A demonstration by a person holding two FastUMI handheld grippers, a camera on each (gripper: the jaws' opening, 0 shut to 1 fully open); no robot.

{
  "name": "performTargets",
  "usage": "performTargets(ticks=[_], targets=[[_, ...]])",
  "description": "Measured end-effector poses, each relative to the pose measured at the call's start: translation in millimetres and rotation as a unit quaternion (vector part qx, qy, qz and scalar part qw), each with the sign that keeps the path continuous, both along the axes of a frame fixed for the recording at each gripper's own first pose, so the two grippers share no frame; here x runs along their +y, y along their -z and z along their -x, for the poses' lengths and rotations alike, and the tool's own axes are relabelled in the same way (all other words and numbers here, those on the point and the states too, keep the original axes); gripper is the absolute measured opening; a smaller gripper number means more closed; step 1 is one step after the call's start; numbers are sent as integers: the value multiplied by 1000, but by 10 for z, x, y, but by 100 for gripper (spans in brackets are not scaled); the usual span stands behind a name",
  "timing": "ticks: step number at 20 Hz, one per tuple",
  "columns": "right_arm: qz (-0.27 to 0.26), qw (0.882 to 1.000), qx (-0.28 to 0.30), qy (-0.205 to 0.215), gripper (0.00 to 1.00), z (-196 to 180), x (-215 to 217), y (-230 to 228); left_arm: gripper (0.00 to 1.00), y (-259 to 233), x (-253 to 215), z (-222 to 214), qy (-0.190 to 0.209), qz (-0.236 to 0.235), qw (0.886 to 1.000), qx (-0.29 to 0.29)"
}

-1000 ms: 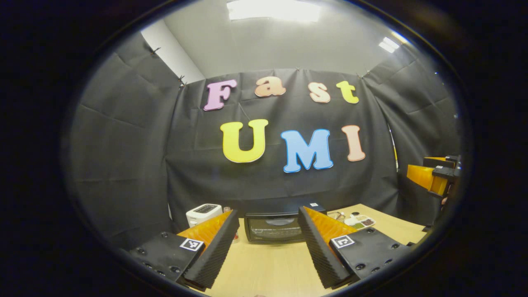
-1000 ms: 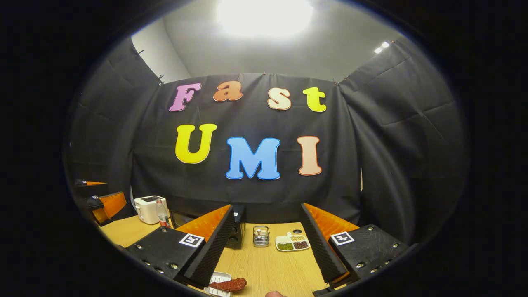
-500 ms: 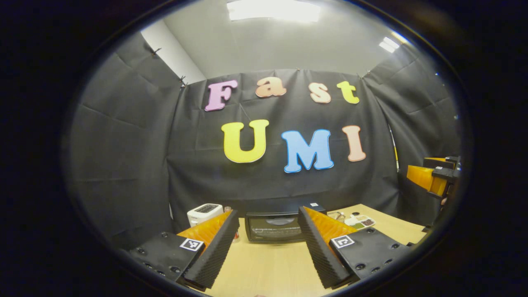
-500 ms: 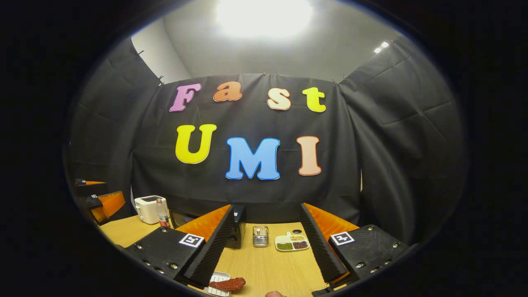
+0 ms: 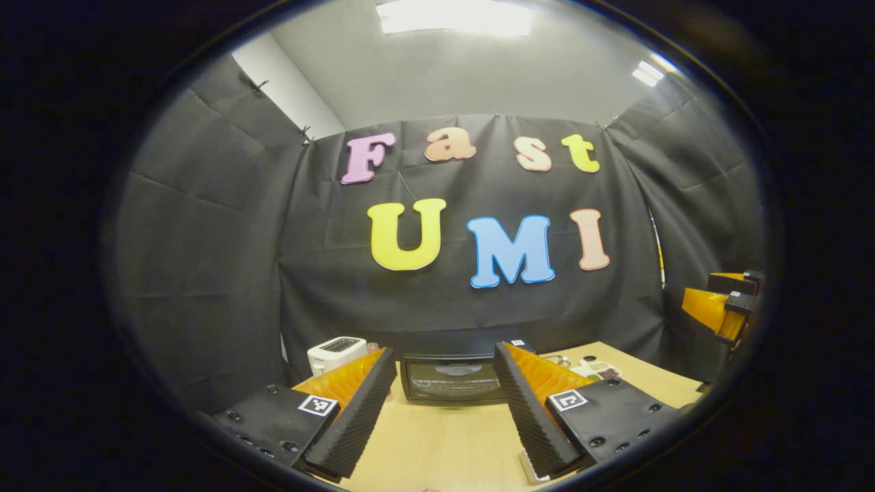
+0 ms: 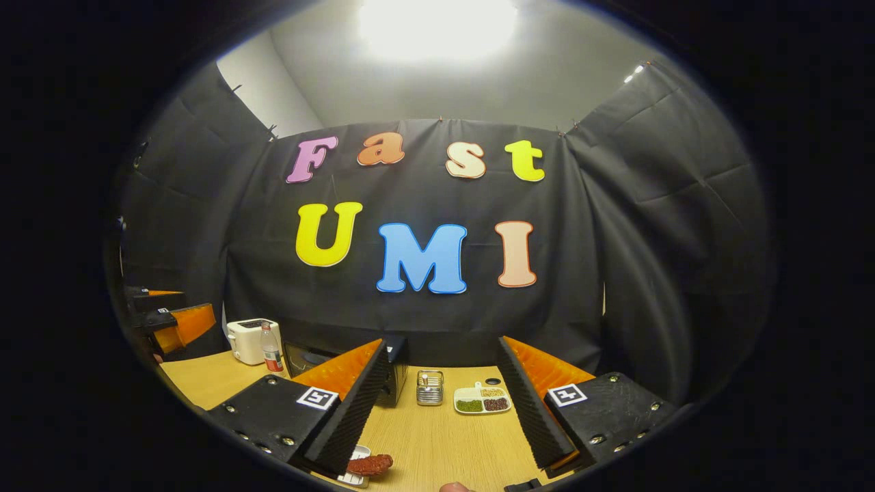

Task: Open the electric oven with the left hand, put the food in, and close the electric oven.

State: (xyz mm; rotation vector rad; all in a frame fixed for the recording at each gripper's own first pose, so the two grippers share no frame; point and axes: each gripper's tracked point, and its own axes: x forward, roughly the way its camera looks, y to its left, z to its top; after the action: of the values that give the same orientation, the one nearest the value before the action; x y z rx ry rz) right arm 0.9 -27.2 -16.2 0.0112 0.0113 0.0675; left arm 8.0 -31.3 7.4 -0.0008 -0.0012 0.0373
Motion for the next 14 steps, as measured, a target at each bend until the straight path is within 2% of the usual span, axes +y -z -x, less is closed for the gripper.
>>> performTargets(ticks=[4,7,13,14], targets=[[-5,1000,-2,-9,96,-41,-116,57,100,-58,-36,-197,-12,-12,1000,-8],[-6,1000,4,-9,96,-99,-164,95,100,-51,-85,-445,-12,-1,1000,-6],[-5,1000,-1,30,96,-280,-261,82,100,118,-102,-1086,6,6,1000,-5],[-6,999,-3,34,96,-302,-239,64,96,154,-106,-1213,11,5,1000,-4]])
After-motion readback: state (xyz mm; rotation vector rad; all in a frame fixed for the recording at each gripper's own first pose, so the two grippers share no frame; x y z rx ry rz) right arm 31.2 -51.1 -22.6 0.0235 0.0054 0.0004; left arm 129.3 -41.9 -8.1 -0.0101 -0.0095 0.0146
